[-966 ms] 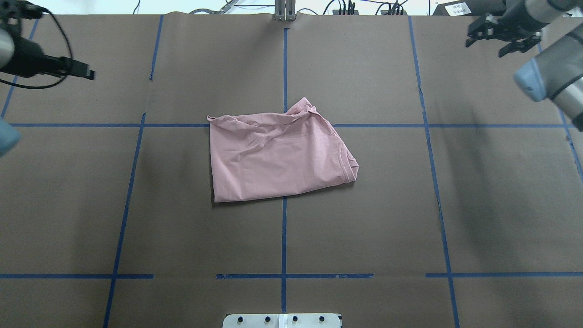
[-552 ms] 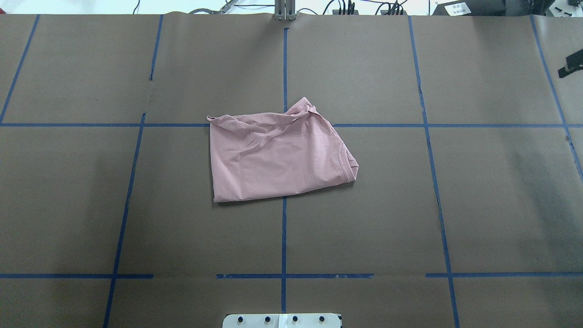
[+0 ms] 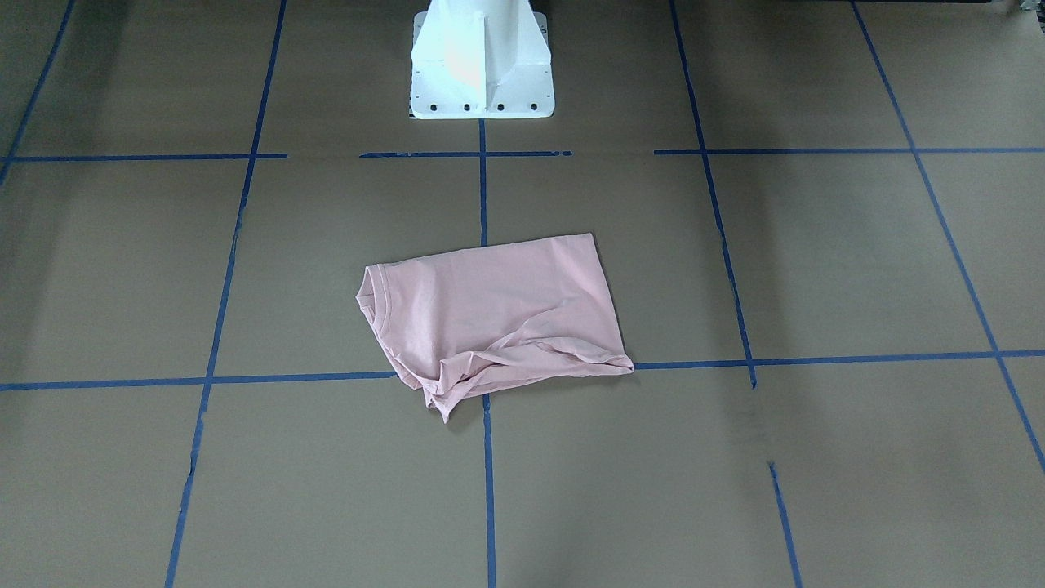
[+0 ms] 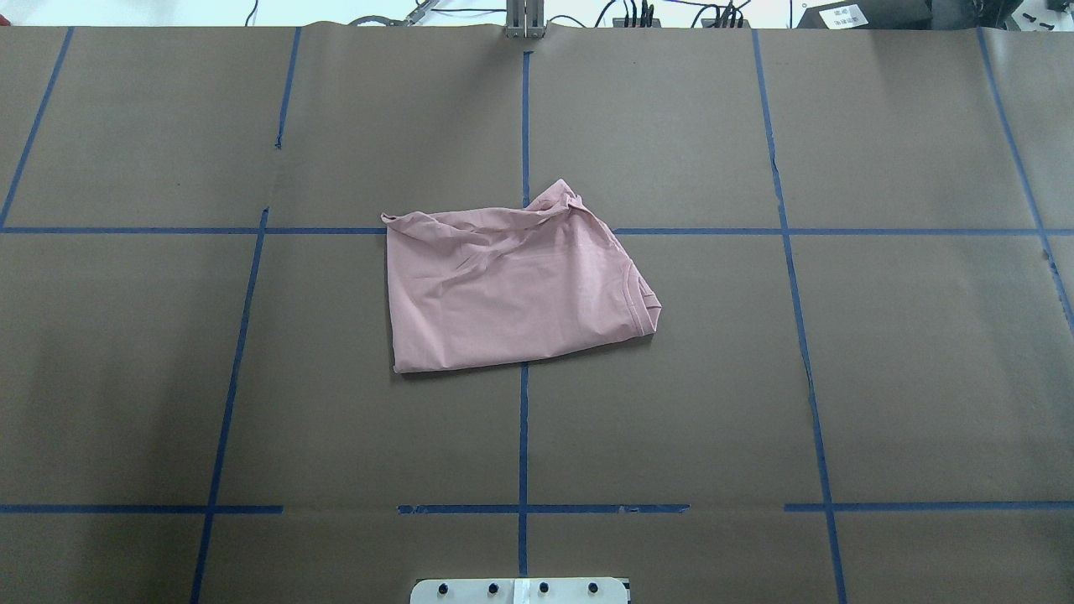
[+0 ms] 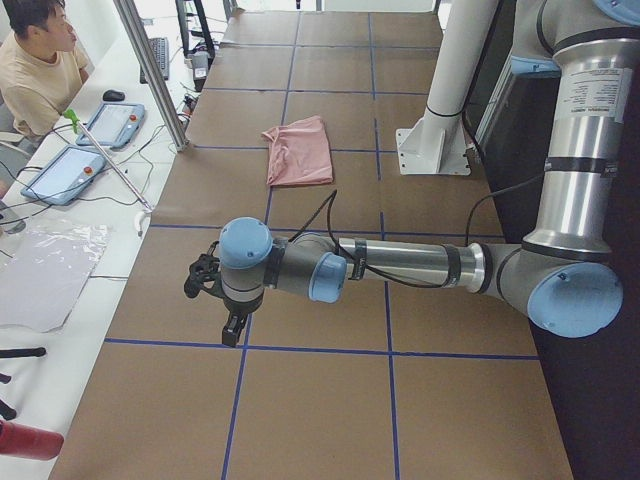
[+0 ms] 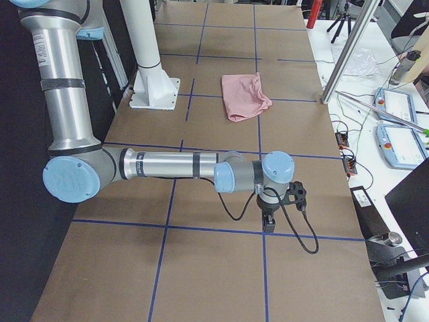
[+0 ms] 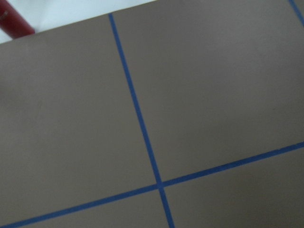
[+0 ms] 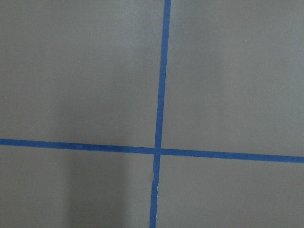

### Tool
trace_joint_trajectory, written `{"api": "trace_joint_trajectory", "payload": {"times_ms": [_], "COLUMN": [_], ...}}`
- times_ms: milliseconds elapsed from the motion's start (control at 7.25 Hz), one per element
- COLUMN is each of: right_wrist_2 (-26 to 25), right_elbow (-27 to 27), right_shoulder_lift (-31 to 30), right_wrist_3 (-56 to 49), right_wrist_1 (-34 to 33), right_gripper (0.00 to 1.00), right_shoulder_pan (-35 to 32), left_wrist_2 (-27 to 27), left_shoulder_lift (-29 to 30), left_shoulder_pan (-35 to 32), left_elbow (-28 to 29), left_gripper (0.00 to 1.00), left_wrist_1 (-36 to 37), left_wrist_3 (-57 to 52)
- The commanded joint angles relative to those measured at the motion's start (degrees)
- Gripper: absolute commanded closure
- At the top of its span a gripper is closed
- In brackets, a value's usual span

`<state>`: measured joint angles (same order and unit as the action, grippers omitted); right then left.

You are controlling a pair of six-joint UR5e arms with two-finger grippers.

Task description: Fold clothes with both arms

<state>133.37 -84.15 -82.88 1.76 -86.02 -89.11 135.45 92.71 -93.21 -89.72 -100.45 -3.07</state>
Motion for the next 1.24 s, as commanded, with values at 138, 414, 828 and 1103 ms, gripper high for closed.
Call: {"api": "trace_joint_trajectory", "payload": {"times_ms": [138,414,828,1103], "right_wrist_2": [0.9,1.1,0.8,0.6], "right_elbow": [0.6,0.0,-0.5,-0.4], "right_shoulder_lift": [-0.9,-1.1,-1.1,-1.0], "right_wrist_3": [0.1,0.1,0.0,0.1], "right_wrist_1": [-0.6,0.0,0.1,0.1], "right_gripper": [0.00,0.00,0.00,0.00], "right_shoulder_pan": [-0.2,-0.2,0.1,0.2], "left_wrist_2": [-1.8,-6.1,-5.8,-5.7], "left_shoulder_lift": [-1.1,-1.5,-1.1,-2.9], "left_shoulder_pan": [1.0,4.2,4.2,4.3], "left_elbow": [-1.1,-1.7,-2.6,-2.3], "left_gripper": [0.00,0.00,0.00,0.00], "left_wrist_1": [-2.5,-2.6,-2.9,-2.8], "left_wrist_3": [8.3,8.7,8.7,8.5]}}
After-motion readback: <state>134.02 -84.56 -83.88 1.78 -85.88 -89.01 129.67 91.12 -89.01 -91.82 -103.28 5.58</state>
